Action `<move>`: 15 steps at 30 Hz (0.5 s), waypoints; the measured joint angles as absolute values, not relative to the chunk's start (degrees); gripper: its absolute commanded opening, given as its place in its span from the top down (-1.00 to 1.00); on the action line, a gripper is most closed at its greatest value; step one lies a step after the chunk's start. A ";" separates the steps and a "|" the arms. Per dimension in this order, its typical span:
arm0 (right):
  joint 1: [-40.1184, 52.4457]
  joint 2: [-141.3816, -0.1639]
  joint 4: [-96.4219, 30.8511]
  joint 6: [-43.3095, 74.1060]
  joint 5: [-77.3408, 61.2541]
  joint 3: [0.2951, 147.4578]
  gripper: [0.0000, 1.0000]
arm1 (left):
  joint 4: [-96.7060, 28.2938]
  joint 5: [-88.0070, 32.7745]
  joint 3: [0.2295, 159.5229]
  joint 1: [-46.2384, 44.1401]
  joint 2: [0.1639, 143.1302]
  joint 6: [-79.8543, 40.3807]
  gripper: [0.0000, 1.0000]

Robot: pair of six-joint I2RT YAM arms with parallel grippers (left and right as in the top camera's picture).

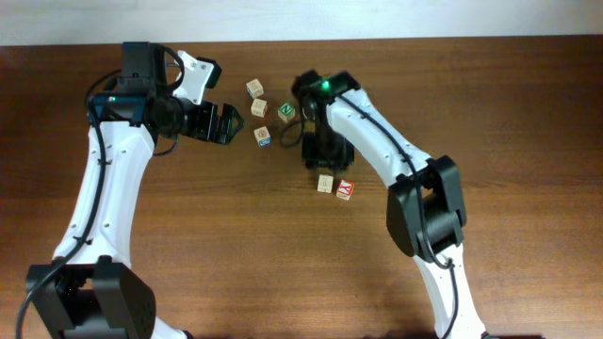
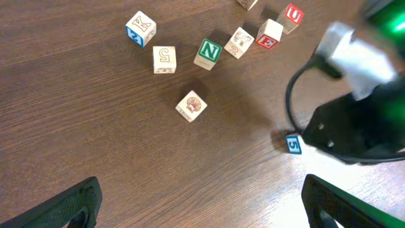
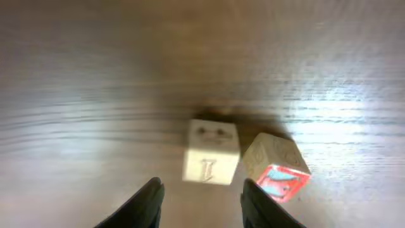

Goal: Rotate 4 blocks

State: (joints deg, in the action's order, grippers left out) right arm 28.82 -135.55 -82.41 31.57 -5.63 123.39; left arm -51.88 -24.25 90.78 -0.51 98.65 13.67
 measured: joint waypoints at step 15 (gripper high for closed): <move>21.08 -119.20 -80.53 26.20 -4.16 109.93 0.25 | -51.92 -24.29 90.78 -0.51 98.70 13.67 -0.98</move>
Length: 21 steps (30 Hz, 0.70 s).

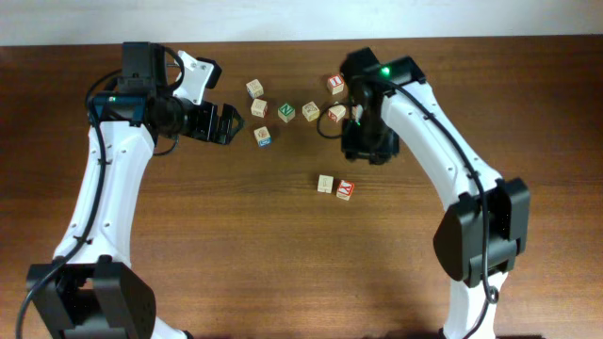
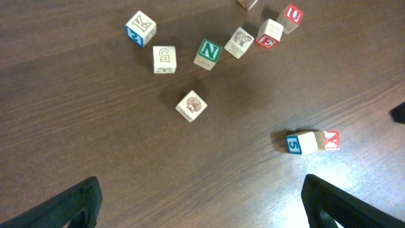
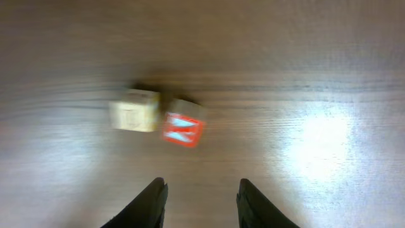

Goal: Rotate 4 blocks

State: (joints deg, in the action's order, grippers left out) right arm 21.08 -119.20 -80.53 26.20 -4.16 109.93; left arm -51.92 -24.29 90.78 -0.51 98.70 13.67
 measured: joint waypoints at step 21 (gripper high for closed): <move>19.55 -118.89 -44.01 29.82 -12.16 81.52 0.31 | -51.90 -24.25 90.94 -0.51 98.70 13.67 -0.98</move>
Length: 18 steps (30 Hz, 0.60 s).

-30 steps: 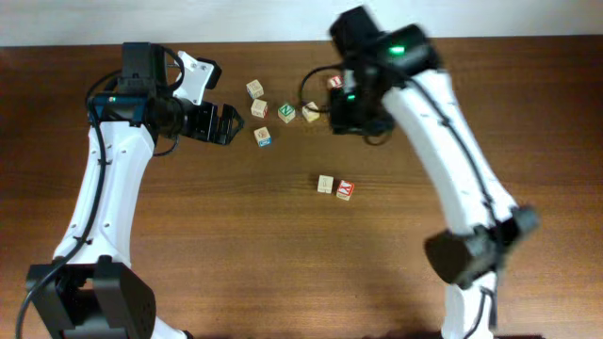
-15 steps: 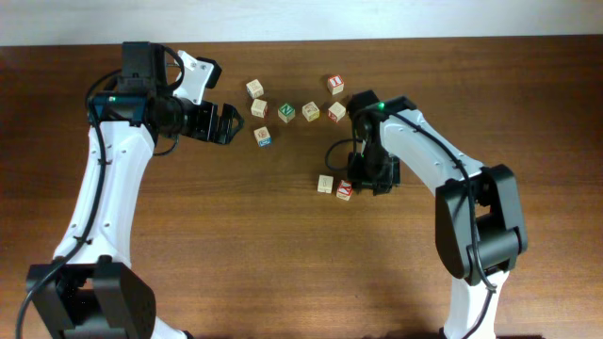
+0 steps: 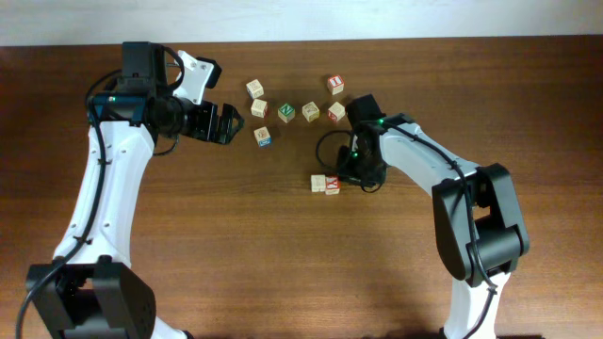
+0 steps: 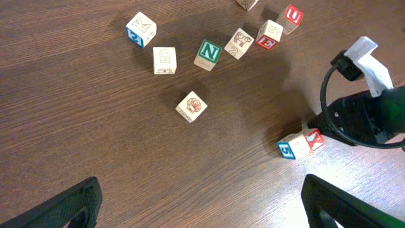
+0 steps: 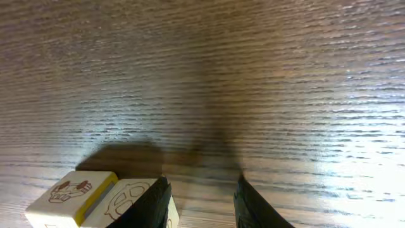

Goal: Rotate 4 blocks

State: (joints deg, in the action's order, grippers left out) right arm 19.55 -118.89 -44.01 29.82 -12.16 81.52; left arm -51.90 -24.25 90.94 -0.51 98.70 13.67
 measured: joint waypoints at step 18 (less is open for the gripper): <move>31.99 -122.02 -36.95 23.09 -3.86 87.77 0.29 | -51.90 -24.25 90.98 -0.51 98.72 13.67 -0.98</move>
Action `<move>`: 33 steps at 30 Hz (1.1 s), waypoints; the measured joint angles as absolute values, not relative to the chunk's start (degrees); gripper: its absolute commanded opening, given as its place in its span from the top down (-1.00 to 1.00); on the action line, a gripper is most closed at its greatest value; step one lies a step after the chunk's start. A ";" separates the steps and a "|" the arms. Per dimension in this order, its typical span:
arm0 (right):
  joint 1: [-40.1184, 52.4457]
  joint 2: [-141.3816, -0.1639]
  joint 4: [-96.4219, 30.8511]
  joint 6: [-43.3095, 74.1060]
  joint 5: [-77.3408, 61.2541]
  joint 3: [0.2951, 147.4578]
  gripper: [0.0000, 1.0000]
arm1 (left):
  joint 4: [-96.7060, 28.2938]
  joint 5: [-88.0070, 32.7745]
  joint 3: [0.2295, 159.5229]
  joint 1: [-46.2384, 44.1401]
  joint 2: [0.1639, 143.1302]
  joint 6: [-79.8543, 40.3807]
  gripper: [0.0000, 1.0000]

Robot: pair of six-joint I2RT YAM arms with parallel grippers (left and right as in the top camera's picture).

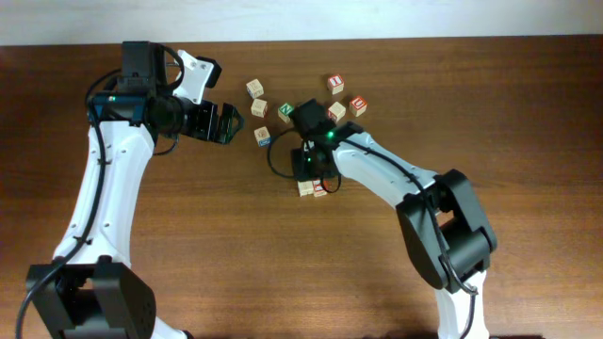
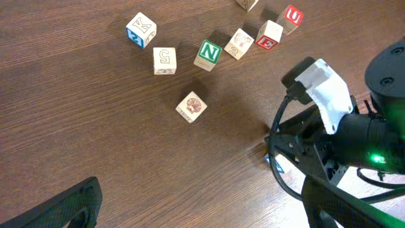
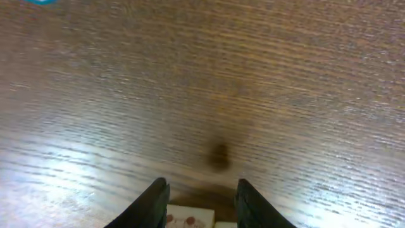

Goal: Rotate 4 blocks

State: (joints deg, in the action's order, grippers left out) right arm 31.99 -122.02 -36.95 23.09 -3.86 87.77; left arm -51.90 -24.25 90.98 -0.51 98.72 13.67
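Observation:
Several lettered wooden blocks lie on the brown table. A pair sits together at the middle: a cream block (image 1: 306, 188) touching a red-faced block (image 1: 320, 188). My right gripper (image 1: 311, 168) is low over this pair, open, and the cream block (image 3: 190, 221) shows between its fingers (image 3: 158, 201) at the bottom edge of the right wrist view. The left wrist view shows only a blue corner (image 2: 276, 166) of the pair behind the right arm. My left gripper (image 1: 221, 122) hangs open at the upper left with nothing in it.
A loose row of blocks lies at the back: K (image 2: 140, 28), 5 (image 2: 164, 59), green N (image 2: 207, 54), 2 (image 2: 239, 42), E (image 2: 270, 33), U (image 2: 291, 14). A shell block (image 2: 191, 106) lies nearer. The right arm (image 1: 377, 174) crosses the middle of the table.
My right gripper was at the right side of the pair; now it is further left, over the pair, with the cream block between its fingers. The pair lies slightly further left. The left arm is unchanged.
My right gripper first hung open above the cream and red pair, then was up and off to the right near the back row. Then it sat low at the pair's right side, the pair turned and shifted left. Now it straddles the cream block.

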 measured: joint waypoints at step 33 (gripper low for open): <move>13.37 -139.92 -39.07 -5.21 -0.14 116.14 0.21 | -51.92 -24.25 91.00 -0.51 98.72 13.67 -0.98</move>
State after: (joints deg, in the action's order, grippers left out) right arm 13.37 -139.92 -39.07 -5.21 -0.14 116.14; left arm -51.92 -24.25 91.00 -0.51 98.72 13.67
